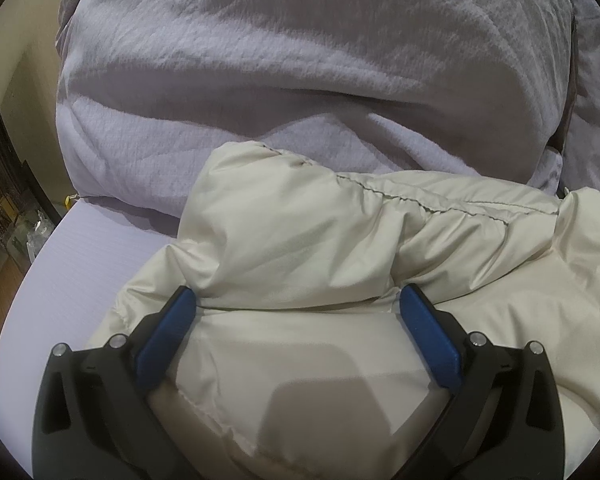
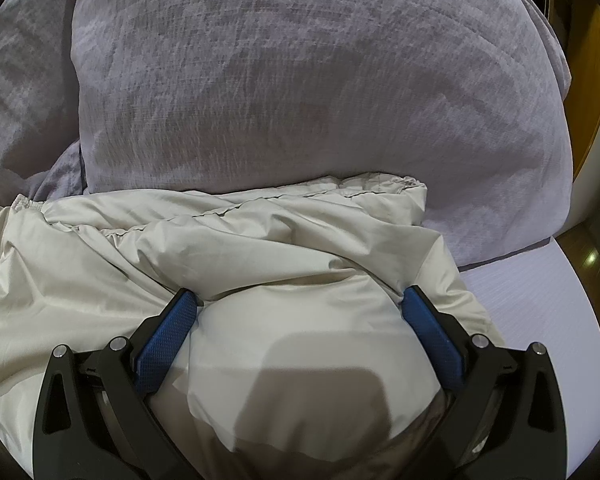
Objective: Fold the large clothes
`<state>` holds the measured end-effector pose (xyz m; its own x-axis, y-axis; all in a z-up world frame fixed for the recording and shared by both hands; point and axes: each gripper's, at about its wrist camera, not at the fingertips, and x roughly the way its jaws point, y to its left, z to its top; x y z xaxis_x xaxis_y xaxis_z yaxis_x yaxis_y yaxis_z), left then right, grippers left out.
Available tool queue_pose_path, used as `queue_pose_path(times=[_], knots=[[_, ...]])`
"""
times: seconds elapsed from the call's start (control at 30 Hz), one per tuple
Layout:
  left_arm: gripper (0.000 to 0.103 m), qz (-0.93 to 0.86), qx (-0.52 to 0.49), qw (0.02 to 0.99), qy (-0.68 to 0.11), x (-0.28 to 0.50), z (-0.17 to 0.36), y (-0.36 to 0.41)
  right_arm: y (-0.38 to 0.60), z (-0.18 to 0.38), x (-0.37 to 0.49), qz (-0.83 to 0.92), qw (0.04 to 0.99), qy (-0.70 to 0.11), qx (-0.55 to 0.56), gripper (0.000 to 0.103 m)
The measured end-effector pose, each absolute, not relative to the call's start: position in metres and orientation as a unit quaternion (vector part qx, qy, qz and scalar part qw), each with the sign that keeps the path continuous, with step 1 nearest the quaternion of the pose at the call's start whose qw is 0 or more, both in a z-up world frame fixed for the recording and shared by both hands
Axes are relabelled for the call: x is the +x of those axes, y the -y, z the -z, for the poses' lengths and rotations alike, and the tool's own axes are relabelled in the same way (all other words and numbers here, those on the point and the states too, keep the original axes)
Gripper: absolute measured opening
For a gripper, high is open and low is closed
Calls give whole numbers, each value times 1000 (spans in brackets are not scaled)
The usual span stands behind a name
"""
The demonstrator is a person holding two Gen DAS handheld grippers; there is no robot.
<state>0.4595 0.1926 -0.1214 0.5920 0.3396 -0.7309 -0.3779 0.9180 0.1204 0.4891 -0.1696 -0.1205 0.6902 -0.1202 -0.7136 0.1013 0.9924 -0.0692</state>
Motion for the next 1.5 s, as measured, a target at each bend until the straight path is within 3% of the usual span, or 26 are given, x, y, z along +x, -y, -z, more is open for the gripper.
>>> queue_pose_path(times=[0.4,0.87,1.0,1.03,1.1,1.13,1.3,1.5], knots=[[101,-192,-59,887,-417,388,61,-220,232,66,428,107,907,-404,61,102],[101,-195,-184,842,-468,297,75,-250,292,110,376,72,837,-494,223,102],[97,-187,-223,831,-474,300,90,-250,290,118,376,54,827,-499,255,87],[92,-185,-234,828,-475,301,93,-251,287,117,375,49,825,-496,265,83],[82,-176,-262,823,-473,306,100,-251,285,118,375,37,824,-490,282,64],[73,-171,-273,823,-469,307,102,-252,284,118,374,39,825,-487,285,62],[53,-178,-287,829,-446,310,97,-248,277,110,371,29,836,-479,268,40],[35,-175,-281,841,-429,303,85,-246,266,92,359,8,849,-464,253,28]])
